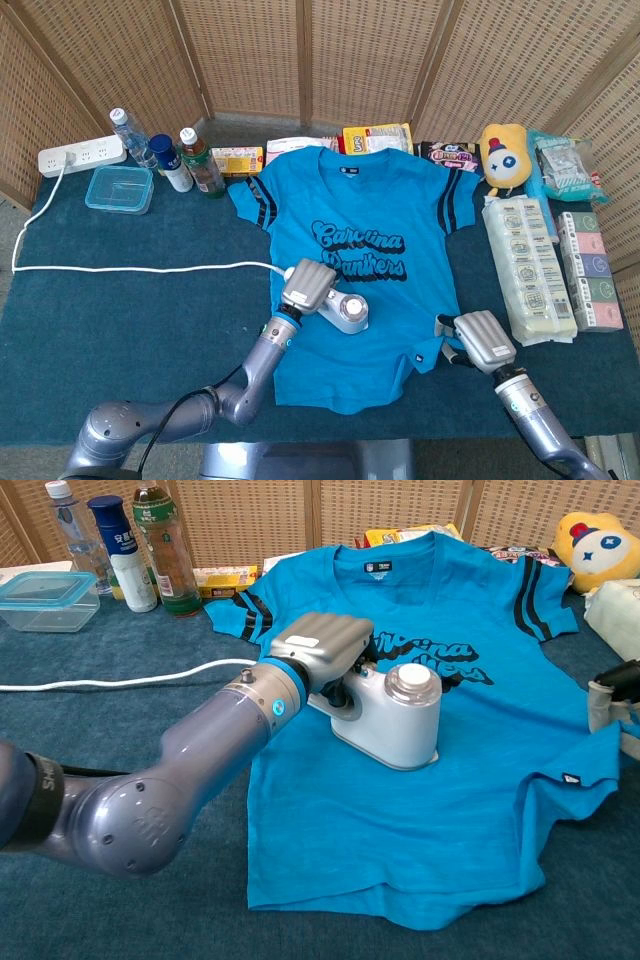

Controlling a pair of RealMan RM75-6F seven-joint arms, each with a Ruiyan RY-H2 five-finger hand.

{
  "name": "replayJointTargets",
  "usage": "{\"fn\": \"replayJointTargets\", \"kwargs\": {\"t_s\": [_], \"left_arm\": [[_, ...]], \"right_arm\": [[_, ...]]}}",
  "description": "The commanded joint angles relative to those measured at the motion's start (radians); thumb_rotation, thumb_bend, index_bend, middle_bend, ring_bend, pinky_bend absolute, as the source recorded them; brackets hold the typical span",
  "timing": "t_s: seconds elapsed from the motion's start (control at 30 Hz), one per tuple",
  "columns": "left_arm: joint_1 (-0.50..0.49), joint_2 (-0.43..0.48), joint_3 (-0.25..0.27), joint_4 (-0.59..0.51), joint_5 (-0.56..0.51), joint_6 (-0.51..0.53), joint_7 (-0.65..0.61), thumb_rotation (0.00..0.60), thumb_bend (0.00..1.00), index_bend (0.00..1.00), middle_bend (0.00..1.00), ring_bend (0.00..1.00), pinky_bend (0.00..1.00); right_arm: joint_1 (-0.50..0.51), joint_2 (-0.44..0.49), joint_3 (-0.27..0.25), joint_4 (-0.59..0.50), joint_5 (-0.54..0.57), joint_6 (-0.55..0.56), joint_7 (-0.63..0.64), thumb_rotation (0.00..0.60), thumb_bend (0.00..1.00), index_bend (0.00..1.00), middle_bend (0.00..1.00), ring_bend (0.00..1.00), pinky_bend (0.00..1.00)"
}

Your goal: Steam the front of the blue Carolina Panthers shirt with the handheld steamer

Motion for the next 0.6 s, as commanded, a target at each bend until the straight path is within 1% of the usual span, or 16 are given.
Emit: {"fn": "replayJointTargets", "kwargs": {"t_s": [0.03,0.17,0.33,0.5,0.6], "left_arm": [[0.038,0.053,0.036,-0.075,0.020,0.008,0.003,0.600,0.42,0.70,0.75,0.69,0.74],[0.069,0.111,0.060,-0.133,0.021,0.007,0.019,0.600,0.42,0.70,0.75,0.69,0.74],[0.104,0.184,0.074,-0.181,0.009,0.010,0.030,0.600,0.42,0.70,0.75,0.69,0.74],[0.141,0.258,0.070,-0.218,-0.007,0.026,0.018,0.600,0.42,0.70,0.75,0.69,0.74],[0.169,0.312,0.055,-0.253,-0.014,0.048,-0.020,0.600,0.42,0.70,0.75,0.69,0.74]], "right_arm": [[0.001,-0.001,0.001,-0.001,0.000,0.000,-0.002,0.600,0.54,0.73,0.65,0.71,0.81],[0.001,-0.004,0.000,-0.002,0.001,-0.001,-0.005,0.600,0.54,0.73,0.65,0.71,0.81],[0.001,-0.005,-0.002,-0.005,0.000,-0.002,-0.009,0.600,0.54,0.73,0.65,0.71,0.81],[0.000,-0.006,-0.004,-0.010,0.000,-0.001,-0.018,0.600,0.54,0.73,0.65,0.71,0.81],[0.000,-0.009,-0.004,-0.010,0.002,-0.003,-0.023,0.600,0.54,0.73,0.65,0.71,0.81]]}}
